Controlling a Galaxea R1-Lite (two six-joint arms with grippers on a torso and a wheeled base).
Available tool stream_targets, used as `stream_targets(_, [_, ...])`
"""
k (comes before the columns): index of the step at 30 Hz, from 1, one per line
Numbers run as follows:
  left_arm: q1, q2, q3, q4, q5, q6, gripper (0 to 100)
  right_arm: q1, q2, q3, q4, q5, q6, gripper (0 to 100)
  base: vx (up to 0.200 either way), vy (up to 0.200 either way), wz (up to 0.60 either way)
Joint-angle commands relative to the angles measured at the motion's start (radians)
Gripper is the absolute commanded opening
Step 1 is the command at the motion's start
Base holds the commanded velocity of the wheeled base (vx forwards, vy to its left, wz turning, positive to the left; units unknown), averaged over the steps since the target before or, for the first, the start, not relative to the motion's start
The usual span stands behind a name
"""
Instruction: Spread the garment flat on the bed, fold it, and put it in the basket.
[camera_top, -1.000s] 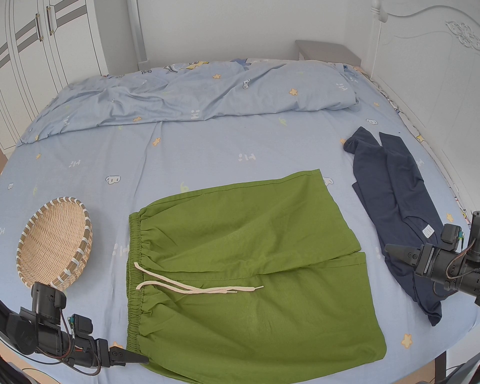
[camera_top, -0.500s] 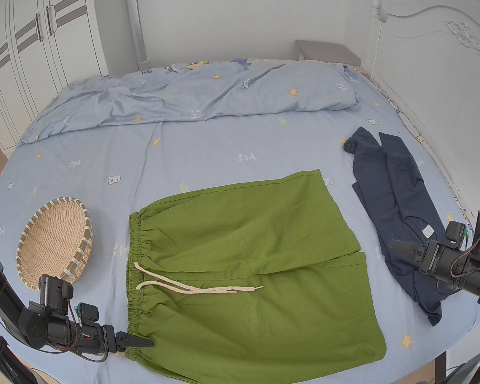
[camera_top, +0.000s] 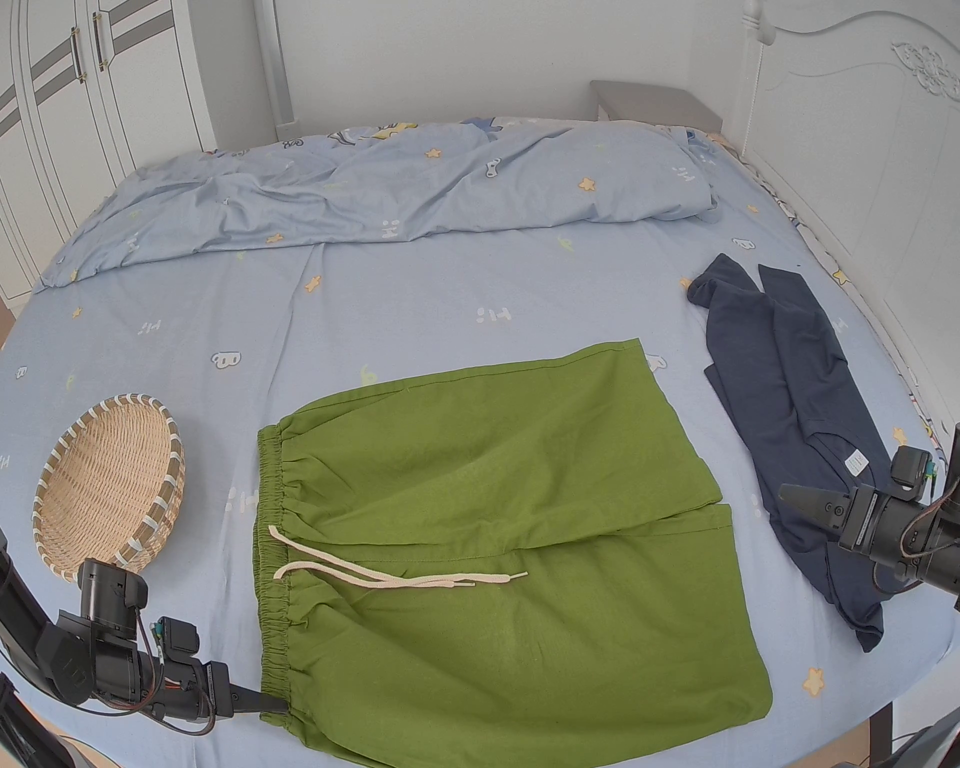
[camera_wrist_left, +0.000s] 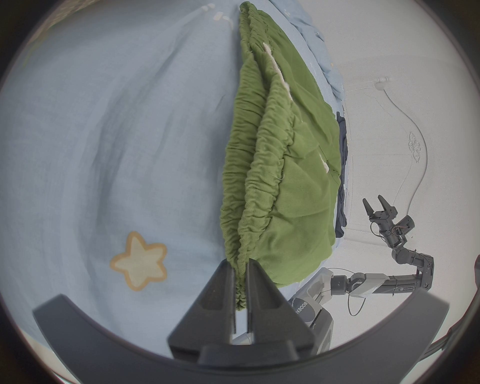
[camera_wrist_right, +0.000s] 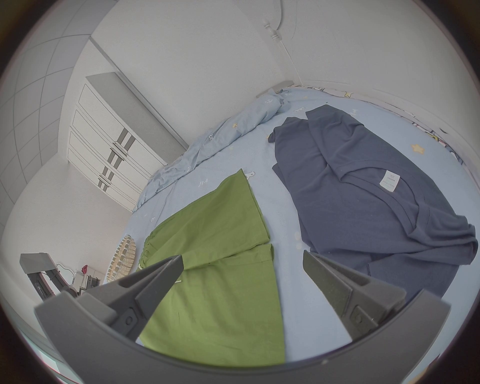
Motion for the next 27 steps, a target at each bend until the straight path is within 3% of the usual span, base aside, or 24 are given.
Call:
stream_targets(1, [0.004, -0.038, 0.034, -0.001, -0.015, 0.001, 0, 0.001, 0.003, 0.025, -0.001, -0.001, -0.004, 100, 0.000, 0.000, 0.00])
stream_targets(9, [0.009, -0.123, 0.092, 0.005, -0.011, -0.001, 0, 0.013, 0.004, 0.180, 0.005, 0.016, -0.004, 100, 0.000, 0.000, 0.00])
stream_targets(11, [0.009, -0.136, 0.092, 0.028, -0.002, 0.003, 0, 0.030, 0.012, 0.285, 0.007, 0.059, -0.007, 100, 0.000, 0.000, 0.00])
stream_targets(16, [0.058, -0.130, 0.091, 0.026, 0.002, 0.013, 0, 0.025, 0.013, 0.296, 0.179, 0.206, -0.009, 100, 0.000, 0.000, 0.00])
stream_targets(27, [0.093, -0.120, 0.080, 0.023, -0.001, 0.016, 0, 0.022, 0.180, 0.296, 0.220, 0.228, -0.108, 100, 0.000, 0.000, 0.00])
